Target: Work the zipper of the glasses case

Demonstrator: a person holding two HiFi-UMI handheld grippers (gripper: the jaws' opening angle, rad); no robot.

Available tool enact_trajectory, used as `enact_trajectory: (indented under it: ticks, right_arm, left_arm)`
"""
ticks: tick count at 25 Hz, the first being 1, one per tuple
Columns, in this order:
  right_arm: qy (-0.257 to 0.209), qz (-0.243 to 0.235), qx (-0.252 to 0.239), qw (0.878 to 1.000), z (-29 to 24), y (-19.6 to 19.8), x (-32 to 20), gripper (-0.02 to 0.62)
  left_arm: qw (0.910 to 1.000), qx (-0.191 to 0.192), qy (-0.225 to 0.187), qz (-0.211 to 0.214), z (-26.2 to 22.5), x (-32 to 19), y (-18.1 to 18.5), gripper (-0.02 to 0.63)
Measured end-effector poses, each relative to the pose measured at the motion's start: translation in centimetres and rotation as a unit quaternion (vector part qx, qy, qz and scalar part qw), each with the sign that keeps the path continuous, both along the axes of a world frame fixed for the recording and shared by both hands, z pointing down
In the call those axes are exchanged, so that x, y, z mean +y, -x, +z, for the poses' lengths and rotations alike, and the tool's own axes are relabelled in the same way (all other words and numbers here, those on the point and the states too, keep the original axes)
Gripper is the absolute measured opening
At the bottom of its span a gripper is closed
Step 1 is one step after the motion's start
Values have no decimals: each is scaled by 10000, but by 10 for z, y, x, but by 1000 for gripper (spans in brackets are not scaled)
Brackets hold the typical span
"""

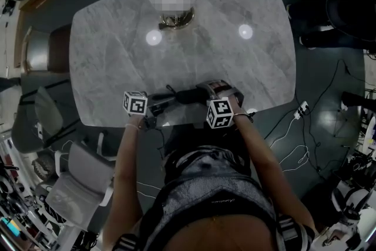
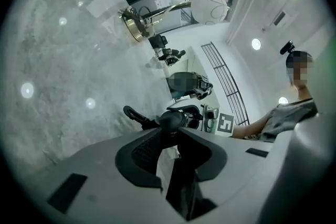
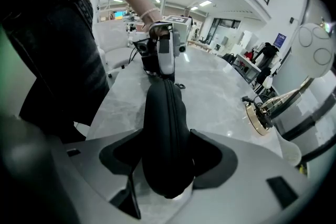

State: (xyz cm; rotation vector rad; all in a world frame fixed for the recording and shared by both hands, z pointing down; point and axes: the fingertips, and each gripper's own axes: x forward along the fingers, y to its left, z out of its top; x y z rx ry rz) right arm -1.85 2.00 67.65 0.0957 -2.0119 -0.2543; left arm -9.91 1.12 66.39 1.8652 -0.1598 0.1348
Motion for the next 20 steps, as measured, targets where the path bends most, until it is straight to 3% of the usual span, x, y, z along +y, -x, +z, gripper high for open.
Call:
enact_trajectory:
  ticks: [4,10,20]
  right_arm:
    - [37,31,-3,10000,0,-2,4,316]
    - [-53,140,-179,9997,-10,-2,2,316]
    - [42,144,-37,9999,-2,-8,5,316]
  left_arm:
    - [9998,18,-61,212,-1,5,-3,71]
    - [9999,37,-101,91,-7,5,-3,103]
    - [9996,-56,-178,198,-7,9,-13,107]
